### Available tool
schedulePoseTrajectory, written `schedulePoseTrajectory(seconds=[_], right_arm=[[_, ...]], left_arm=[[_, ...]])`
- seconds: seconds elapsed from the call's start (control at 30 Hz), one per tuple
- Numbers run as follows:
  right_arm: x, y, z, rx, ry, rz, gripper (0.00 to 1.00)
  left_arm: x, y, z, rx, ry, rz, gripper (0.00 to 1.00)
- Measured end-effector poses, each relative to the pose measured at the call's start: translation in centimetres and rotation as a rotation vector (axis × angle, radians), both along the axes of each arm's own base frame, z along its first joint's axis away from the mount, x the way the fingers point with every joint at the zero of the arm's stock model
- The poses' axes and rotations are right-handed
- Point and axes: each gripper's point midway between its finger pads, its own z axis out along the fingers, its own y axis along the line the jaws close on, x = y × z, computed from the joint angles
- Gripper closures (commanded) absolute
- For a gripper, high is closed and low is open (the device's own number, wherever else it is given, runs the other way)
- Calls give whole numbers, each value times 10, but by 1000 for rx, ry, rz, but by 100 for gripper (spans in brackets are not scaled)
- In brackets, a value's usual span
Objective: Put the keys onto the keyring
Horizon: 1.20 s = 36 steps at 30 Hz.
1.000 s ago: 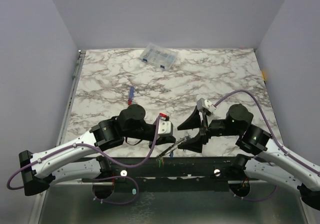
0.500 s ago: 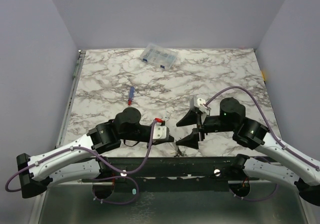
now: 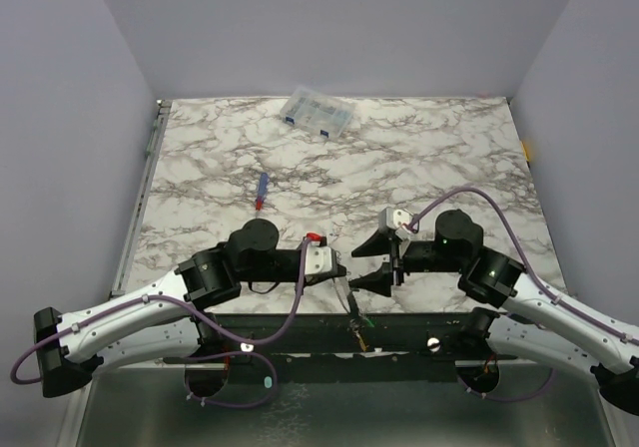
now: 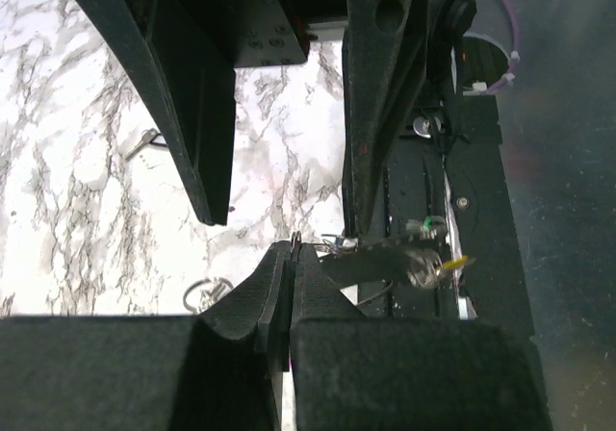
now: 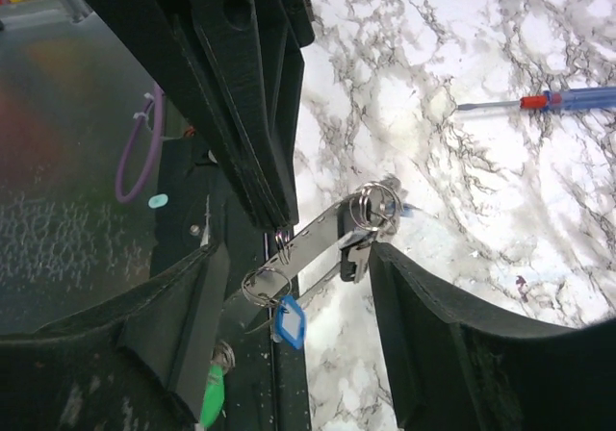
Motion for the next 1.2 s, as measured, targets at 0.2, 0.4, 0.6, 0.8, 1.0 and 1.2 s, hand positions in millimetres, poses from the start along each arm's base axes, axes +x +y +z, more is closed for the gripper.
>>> schedulePoseTrajectory(seconds=[0.2, 0.4, 0.6, 0.8, 1.0, 1.2], right_arm=[[12, 7, -6, 31, 44, -69, 31], [26, 8, -8, 39, 106, -165, 29], [35, 5, -12, 31, 151, -241, 24], [39, -4, -7, 39, 168, -304, 24], [45, -12, 0, 39, 192, -375, 25], [42, -13, -9, 24, 244, -390, 27]], left_arm=[[6, -5, 7, -37, 21, 41, 100], [15, -10, 1, -24, 47, 88, 100], [24, -15, -10, 5, 72, 133, 100], [31, -17, -17, 25, 88, 172, 100], [38, -19, -20, 36, 99, 211, 100], [44, -24, -16, 32, 110, 233, 100]])
